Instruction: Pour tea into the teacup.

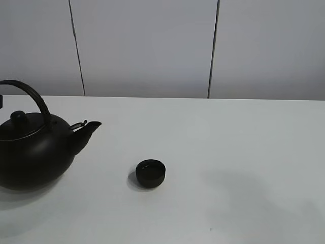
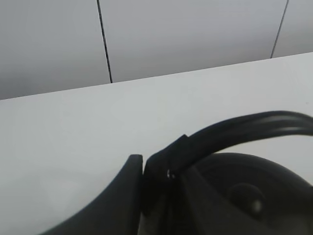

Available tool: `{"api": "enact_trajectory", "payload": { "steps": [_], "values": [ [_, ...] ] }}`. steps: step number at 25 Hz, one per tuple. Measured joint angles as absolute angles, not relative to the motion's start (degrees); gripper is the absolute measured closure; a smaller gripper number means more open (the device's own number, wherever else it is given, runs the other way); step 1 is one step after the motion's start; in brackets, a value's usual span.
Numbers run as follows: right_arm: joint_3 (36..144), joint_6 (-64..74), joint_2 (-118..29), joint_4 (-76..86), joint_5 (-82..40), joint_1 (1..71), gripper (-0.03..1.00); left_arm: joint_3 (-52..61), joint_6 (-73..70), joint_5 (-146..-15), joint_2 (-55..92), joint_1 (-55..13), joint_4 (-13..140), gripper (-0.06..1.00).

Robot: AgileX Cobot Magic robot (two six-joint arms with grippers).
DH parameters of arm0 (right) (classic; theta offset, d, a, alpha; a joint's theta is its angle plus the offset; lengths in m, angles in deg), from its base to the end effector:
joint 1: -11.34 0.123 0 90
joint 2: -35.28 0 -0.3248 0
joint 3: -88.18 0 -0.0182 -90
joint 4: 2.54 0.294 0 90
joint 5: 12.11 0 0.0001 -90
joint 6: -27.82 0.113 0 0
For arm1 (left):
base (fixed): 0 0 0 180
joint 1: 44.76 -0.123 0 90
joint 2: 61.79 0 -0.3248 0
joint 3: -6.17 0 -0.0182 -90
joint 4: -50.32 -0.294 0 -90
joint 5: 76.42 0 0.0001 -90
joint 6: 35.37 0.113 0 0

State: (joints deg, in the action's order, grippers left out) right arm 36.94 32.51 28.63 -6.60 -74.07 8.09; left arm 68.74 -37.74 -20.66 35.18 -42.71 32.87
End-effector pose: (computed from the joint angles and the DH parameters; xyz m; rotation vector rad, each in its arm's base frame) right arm 0.0141 -0.0079 0.2762 0.1478 2.0852 -0.0703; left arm 0.2638 -0.0375 0.1478 0.3290 1.7981 -0.1606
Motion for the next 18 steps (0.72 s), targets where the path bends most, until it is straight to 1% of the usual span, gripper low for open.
{"api": "enact_trajectory", "payload": {
  "steps": [6,18],
  "values": [
    [36.94,32.51,28.63,-6.60,-74.07,8.09,0.51,69.48,-36.90,-19.22,39.37,-42.71,33.26,0.81],
    [36.94,32.51,28.63,-6.60,-74.07,8.09,0.51,71.58,-33.61,-16.65,39.56,-42.71,33.62,0.81]
  ]
}}
